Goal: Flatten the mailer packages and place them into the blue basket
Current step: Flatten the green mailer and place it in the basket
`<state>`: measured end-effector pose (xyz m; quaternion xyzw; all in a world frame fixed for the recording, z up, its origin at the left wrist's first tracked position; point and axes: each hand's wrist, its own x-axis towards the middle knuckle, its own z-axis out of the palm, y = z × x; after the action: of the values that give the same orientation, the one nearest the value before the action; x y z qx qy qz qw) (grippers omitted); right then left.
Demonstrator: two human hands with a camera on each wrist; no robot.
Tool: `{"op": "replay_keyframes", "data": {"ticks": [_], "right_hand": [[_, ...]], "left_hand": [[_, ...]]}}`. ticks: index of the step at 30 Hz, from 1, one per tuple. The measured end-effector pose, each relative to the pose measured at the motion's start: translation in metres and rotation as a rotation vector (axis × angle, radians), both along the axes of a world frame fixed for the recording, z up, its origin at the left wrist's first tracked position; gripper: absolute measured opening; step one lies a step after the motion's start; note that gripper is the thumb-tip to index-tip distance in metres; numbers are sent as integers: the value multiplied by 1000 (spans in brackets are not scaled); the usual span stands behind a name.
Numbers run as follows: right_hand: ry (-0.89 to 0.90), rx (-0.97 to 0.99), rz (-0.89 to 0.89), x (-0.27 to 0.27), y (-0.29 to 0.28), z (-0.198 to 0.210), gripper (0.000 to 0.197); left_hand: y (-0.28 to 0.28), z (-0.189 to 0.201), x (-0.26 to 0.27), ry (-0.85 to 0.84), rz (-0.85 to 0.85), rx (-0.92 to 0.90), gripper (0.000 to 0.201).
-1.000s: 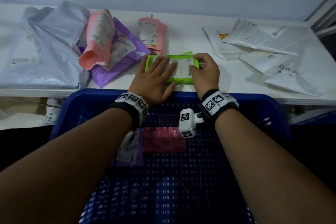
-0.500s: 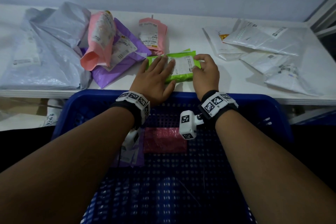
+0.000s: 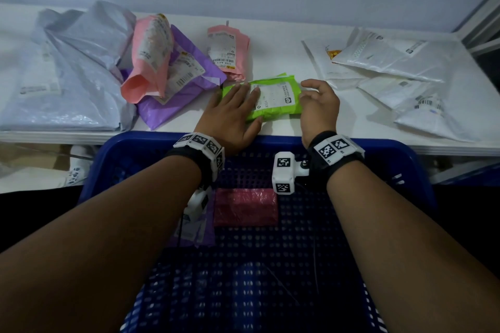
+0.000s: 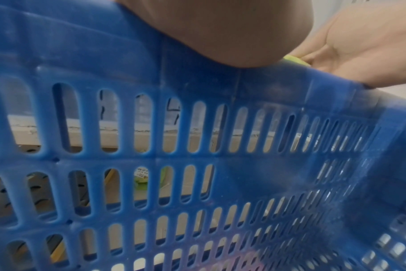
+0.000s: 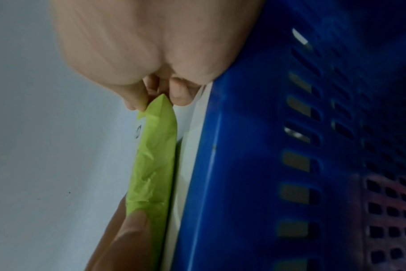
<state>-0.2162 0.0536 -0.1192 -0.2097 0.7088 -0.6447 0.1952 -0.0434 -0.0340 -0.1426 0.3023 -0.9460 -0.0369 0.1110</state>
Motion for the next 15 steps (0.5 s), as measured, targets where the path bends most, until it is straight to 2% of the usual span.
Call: {"op": "replay_keyframes", "data": {"ticks": [3, 8, 15], "right_hand": [[-7, 12, -38, -1, 0, -2, 28], [50, 46, 65, 5, 0, -2, 12], [73, 79, 49, 7, -4, -1, 27]], "left_hand": [[-3, 0, -1, -11, 2, 49, 74], [-6, -2, -2, -22, 15, 91, 73], [-7, -3, -3, -47, 27, 150, 73]]}}
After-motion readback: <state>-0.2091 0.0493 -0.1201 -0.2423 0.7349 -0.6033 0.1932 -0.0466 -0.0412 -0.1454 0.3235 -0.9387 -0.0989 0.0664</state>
